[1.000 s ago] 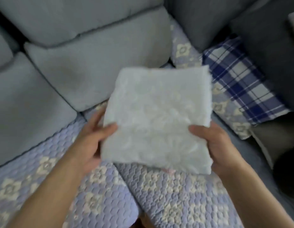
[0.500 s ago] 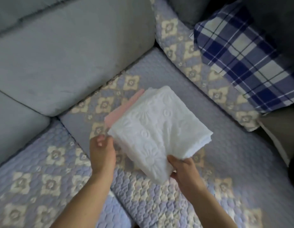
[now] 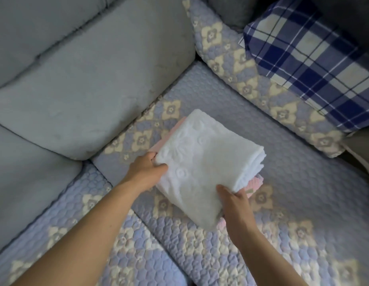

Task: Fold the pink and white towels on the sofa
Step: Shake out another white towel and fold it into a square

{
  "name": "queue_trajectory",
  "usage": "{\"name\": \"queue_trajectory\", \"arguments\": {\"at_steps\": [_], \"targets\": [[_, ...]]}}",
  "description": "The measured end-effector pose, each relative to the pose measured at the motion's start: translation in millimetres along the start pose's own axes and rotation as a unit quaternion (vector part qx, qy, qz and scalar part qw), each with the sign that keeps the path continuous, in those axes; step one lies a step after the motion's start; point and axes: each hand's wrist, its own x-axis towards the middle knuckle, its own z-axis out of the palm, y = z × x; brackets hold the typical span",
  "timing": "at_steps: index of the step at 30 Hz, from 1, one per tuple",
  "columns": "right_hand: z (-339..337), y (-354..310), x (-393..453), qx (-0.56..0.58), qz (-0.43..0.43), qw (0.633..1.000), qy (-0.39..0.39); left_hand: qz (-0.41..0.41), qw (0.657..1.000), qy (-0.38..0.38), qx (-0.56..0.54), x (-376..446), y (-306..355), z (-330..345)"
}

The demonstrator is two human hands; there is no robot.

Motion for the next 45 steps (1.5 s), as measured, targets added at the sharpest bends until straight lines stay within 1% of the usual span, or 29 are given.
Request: {"name": "queue_trajectory", "arguments": {"at_steps": [1, 3, 4, 5, 6, 7, 8, 9, 10, 11, 13, 15, 16, 19, 21, 24, 25, 26, 27, 29, 33, 37, 41, 43, 45], "targets": [[-1.2, 5.3, 1.8, -0.004, 0.017, 0.999, 0.033, -0.002, 1.0, -0.025, 0.015, 8.1, -1.5, -0.6], [-7.0, 13.2, 7.3, -0.013, 0.037, 0.992, 0.116, 0.02, 0.997, -0.077, -0.005, 32.4, 5.0, -4.6], [-10.3, 17.7, 12.6, -0.057, 0.051, 0.985, 0.153, 0.031, 0.992, -0.116, -0.022, 47.1, 10.8, -6.7], [-13.9, 23.9, 20.0, -0.126, 0.085, 0.971, 0.186, 0.039, 0.986, -0.16, -0.019, 61.7, 17.5, -6.9], [-17.1, 29.5, 26.8, -0.169, 0.124, 0.956, 0.207, 0.046, 0.979, -0.2, 0.013, 75.0, 22.5, -4.3], [-20.3, 34.8, 34.1, -0.152, 0.161, 0.954, 0.201, 0.054, 0.97, -0.231, 0.063, 87.1, 25.0, 1.4], [-23.3, 39.7, 42.4, -0.079, 0.184, 0.965, 0.169, 0.063, 0.961, -0.245, 0.112, 98.8, 24.9, 9.4], [-25.3, 45.6, 50.3, 0.005, 0.209, 0.971, 0.119, 0.066, 0.955, -0.245, 0.153, 110.1, 22.8, 17.7], [-26.8, 49.6, 56.1, 0.07, 0.231, 0.968, 0.065, 0.061, 0.953, -0.241, 0.174, 119.8, 19.6, 25.4], [-27.8, 53.0, 59.9, 0.091, 0.23, 0.968, 0.034, 0.053, 0.953, -0.239, 0.18, 126.6, 15.0, 31.7], [-27.4, 63.7, 70.1, 0.068, 0.186, 0.979, 0.041, 0.054, 0.955, -0.237, 0.172, 136.4, 7.6, 37.4], [-27.1, 72.0, 74.6, 0.06, 0.124, 0.989, 0.058, 0.055, 0.962, -0.232, 0.133, 139.3, 3.8, 39.2], [-28.4, 75.2, 72.8, 0.069, 0.097, 0.992, 0.05, 0.058, 0.966, -0.228, 0.109, 136.2, 2.8, 40.4], [-42.3, 80.0, 68.6, 0.088, 0.057, 0.995, -0.004, 0.058, 0.978, -0.197, 0.044, 109.6, -6.5, 42.4], [-54.1, 71.3, 59.4, 0.058, 0.048, 0.996, -0.047, 0.052, 0.982, -0.182, -0.012, 78.9, -17.2, 43.8], [-57.0, 46.4, 29.0, -0.001, 0.035, 0.997, -0.07, 0.022, 0.984, -0.144, -0.104, 13.0, -52.3, 34.8], [-56.0, 41.6, 15.7, -0.021, 0.033, 0.995, -0.095, 0.006, 0.984, -0.123, -0.129, -14.4, -69.7, 30.0], [-52.5, 38.4, -0.6, -0.037, 0.035, 0.989, -0.14, -0.012, 0.983, -0.101, -0.154, -44.6, -89.4, 24.2], [-47.0, 37.4, -19.3, -0.05, 0.047, 0.98, -0.185, -0.032, 0.98, -0.077, -0.18, -76.3, -110.6, 18.3], [-29.7, 43.1, -56.5, -0.088, 0.075, 0.963, -0.242, -0.071, 0.971, -0.031, -0.228, -141.1, -155.0, 3.6], [38.7, 66.6, -132.6, -0.181, 0.113, 0.927, -0.307, -0.136, 0.937, 0.049, -0.318, -264.1, -246.7, -30.4], [123.0, 101.9, -227.1, -0.259, 0.136, 0.862, -0.414, -0.17, 0.89, 0.162, -0.391, -388.5, -345.9, -63.2], [205.9, 149.2, -350.4, -0.301, 0.095, 0.803, -0.505, -0.15, 0.843, 0.261, -0.447, -510.7, -448.0, -86.5], [242.0, 184.0, -421.8, -0.325, 0.069, 0.782, -0.527, -0.137, 0.821, 0.298, -0.468, -570.7, -506.3, -91.5], [270.9, 227.2, -487.6, -0.35, 0.039, 0.765, -0.54, -0.149, 0.805, 0.331, -0.47, -625.8, -564.5, -100.2]]}}
